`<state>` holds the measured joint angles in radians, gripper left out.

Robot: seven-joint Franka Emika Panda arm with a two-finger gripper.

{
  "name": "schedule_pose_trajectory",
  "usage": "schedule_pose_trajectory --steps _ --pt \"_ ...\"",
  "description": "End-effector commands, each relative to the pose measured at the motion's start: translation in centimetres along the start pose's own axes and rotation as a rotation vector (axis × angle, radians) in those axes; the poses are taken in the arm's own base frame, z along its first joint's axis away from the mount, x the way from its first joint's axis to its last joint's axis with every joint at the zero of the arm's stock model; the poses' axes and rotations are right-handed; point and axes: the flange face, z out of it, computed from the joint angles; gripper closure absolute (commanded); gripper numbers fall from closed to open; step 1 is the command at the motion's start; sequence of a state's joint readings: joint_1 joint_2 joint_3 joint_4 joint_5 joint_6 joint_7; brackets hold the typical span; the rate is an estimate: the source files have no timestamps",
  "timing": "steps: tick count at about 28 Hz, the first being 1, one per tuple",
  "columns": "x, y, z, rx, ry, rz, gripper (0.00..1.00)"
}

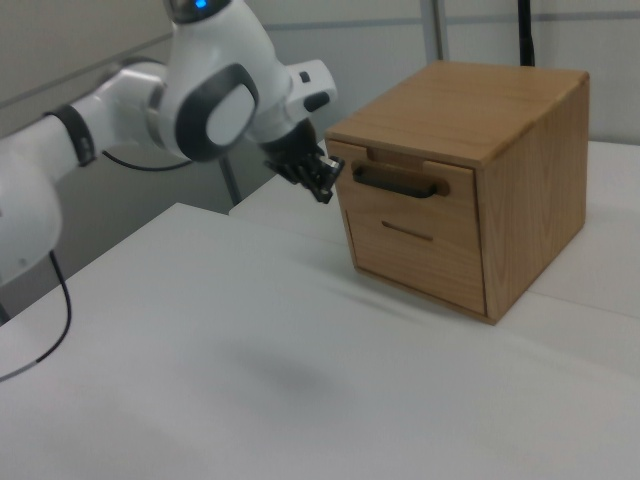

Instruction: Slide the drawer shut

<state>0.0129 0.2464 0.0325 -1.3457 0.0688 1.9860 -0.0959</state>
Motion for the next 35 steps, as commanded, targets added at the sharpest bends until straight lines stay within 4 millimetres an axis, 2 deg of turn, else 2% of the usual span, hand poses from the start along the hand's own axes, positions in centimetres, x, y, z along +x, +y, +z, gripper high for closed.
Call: schedule_pose_trajectory --steps 1,2,3,6,9,16,25,35 --pt "-2.8 -0.2 -4.6 0.013 -0.089 -0.005 0.58" --pt "-3.1 -0.2 -5.1 0.013 -0.107 -0.003 0.52" --pt "-4.0 0.2 -5.7 0.011 -0.154 0.005 0.30" --pt "-5.1 1.0 -6.8 0.003 -0.217 0.025 0.00" --pt "-6.6 1.5 -7.6 -0.013 -0.308 0.032 0.00" --pt "-8.3 2.4 -8.2 -0.033 -0.413 0.048 0.00" --pt "-8.6 2.3 -8.2 -0.044 -0.435 0.103 0.00" --pt "-8.5 1.8 -8.1 -0.044 -0.433 0.089 0.00"
